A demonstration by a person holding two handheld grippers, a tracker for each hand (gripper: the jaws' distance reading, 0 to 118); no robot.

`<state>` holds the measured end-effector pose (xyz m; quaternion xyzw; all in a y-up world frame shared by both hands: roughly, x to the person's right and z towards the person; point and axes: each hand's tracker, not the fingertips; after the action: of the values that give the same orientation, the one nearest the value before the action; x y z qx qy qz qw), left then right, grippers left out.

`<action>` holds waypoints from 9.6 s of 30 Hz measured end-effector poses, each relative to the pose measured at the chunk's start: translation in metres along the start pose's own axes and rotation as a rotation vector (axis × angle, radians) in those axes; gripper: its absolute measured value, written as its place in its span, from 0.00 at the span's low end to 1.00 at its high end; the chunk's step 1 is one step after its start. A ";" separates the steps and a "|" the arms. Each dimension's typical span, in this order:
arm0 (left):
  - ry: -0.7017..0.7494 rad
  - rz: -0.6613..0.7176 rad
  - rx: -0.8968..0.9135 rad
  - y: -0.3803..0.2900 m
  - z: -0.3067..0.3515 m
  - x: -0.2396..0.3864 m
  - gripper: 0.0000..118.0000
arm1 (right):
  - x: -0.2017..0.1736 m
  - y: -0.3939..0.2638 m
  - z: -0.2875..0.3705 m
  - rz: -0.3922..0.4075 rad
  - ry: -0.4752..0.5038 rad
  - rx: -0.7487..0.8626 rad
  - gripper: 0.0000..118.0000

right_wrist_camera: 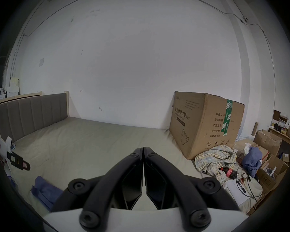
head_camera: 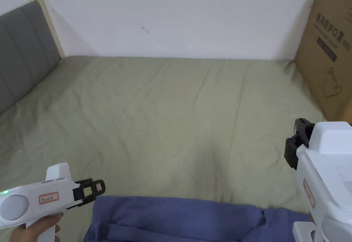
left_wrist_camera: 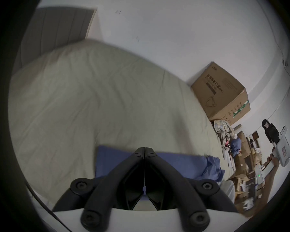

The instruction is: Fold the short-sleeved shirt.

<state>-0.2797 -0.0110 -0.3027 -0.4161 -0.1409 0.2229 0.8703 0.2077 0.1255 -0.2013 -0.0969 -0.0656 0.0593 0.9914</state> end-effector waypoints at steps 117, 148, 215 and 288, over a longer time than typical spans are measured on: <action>0.143 -0.514 -0.179 -0.169 -0.139 0.167 0.00 | 0.064 -0.026 0.012 -0.045 -0.019 -0.103 0.00; -0.173 0.121 -0.119 -0.041 -0.061 0.040 0.28 | 0.046 -0.021 0.003 -0.035 0.016 -0.109 0.00; 0.025 -0.429 -0.436 -0.086 -0.140 0.253 0.09 | 0.068 -0.026 0.021 -0.101 0.046 -0.089 0.00; -0.033 -0.611 0.422 -0.092 -0.037 0.266 0.00 | 0.080 -0.010 0.037 -0.112 0.003 -0.050 0.00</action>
<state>-0.0102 0.0481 -0.2372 -0.1626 -0.2238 -0.0164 0.9608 0.2827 0.1328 -0.1538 -0.1176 -0.0708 0.0018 0.9905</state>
